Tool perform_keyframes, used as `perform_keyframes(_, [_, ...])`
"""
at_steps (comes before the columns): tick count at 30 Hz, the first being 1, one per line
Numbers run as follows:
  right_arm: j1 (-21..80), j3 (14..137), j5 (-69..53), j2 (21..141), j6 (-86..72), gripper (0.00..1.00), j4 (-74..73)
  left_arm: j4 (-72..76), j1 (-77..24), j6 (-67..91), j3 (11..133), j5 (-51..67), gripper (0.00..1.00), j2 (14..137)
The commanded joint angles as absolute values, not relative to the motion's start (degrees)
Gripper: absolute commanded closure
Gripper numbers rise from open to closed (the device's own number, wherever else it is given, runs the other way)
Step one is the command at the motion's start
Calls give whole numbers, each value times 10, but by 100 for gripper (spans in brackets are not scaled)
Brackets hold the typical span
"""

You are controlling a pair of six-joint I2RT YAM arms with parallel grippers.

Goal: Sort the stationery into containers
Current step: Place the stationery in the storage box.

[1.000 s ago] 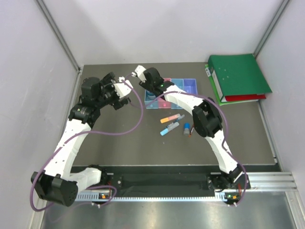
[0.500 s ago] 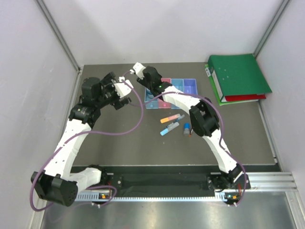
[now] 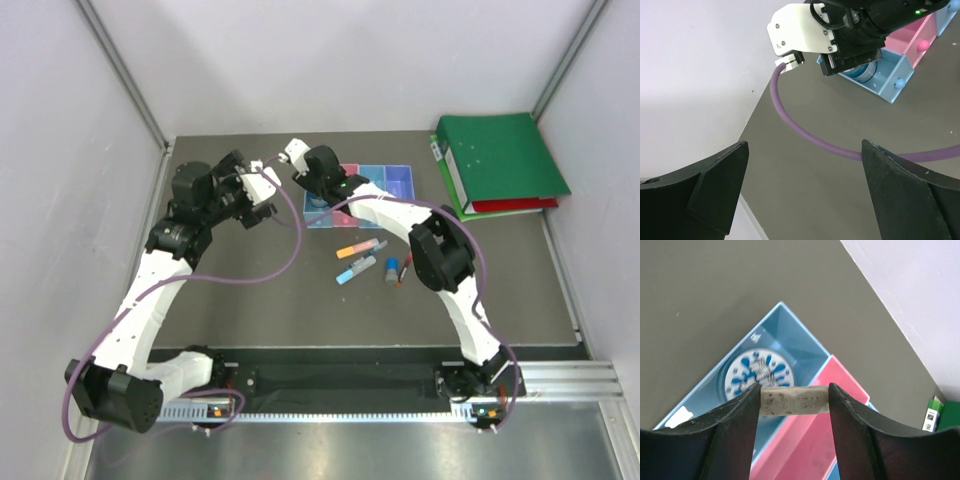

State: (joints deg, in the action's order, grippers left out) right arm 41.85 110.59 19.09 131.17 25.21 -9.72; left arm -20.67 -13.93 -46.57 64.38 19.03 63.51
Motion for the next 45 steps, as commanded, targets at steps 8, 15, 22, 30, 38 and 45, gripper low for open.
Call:
perform_keyframes(8, [440, 1057, 149, 1211, 207, 46, -115, -181, -141, -454, 646, 201, 1, 635])
perform_keyframes(15, [458, 1049, 129, 1208, 203, 46, -126, -178, -140, -463, 649, 200, 1, 639])
perform_keyframes(22, [468, 1042, 126, 1213, 198, 46, -129, -175, -140, -464, 650, 199, 1, 641])
perform_keyframes(30, [467, 1037, 134, 1223, 192, 43, -125, -174, -141, -462, 650, 201, 1, 641])
perform_keyframes(38, [467, 1048, 139, 1224, 192, 22, -130, -175, -140, -463, 650, 202, 1, 638])
perform_keyframes(45, [466, 1051, 157, 1187, 192, 19, -134, -186, -141, -459, 653, 218, 1, 638])
